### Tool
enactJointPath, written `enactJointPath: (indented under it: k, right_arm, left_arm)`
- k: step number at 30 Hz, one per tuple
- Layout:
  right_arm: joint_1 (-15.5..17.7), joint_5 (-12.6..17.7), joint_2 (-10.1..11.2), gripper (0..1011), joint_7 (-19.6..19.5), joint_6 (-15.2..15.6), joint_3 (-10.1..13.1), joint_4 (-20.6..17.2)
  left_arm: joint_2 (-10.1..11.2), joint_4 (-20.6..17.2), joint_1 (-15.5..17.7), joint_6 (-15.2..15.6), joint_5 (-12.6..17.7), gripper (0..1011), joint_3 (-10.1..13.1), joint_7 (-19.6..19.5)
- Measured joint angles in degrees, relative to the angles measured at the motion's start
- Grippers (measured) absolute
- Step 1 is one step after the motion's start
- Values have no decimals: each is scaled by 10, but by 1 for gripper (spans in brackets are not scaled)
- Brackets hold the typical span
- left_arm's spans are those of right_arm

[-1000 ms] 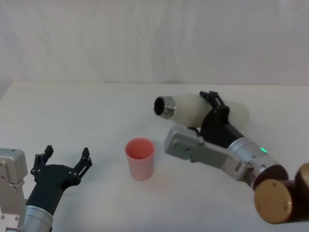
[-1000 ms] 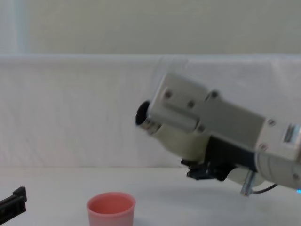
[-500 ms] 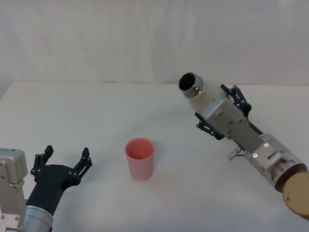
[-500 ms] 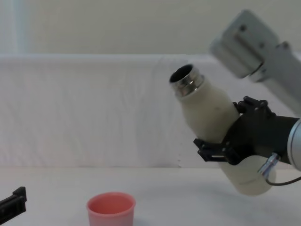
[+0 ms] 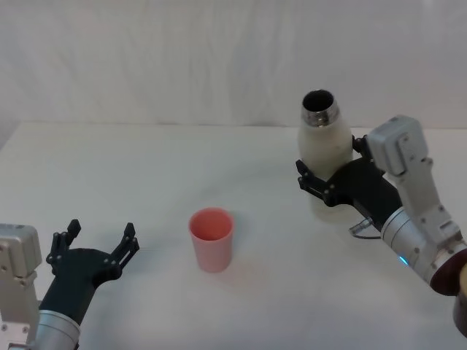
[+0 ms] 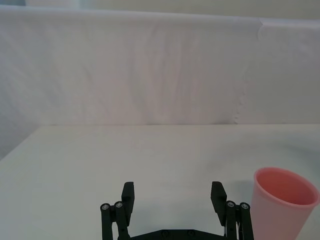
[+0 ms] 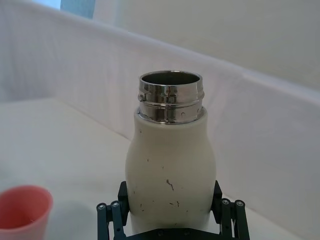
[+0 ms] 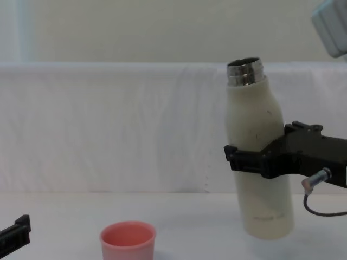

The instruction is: Grasp the thermos with one hand and pour water into the cup lid.

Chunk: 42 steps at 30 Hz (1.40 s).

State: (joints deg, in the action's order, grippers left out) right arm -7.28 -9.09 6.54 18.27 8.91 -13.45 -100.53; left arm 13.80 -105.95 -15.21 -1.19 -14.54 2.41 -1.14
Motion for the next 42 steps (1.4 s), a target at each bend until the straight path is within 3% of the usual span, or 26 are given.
enactJointPath:
  k: [7, 15, 33, 42]
  right_arm:
    - [-4, 73, -15, 957, 19, 10, 16, 21]
    - [-16, 122, -23, 957, 31, 25, 21, 42]
    - [-51, 203, -22, 957, 67, 53, 12, 79]
    - [-60, 208, -5, 957, 71, 58, -5, 84]
  left_arm:
    - [0, 0, 0, 0, 0, 1001, 0, 0]
    - [0, 0, 0, 0, 0, 1001, 0, 0]
    - [0, 0, 0, 0, 0, 1001, 0, 0]
    - [0, 0, 0, 0, 0, 1001, 0, 0]
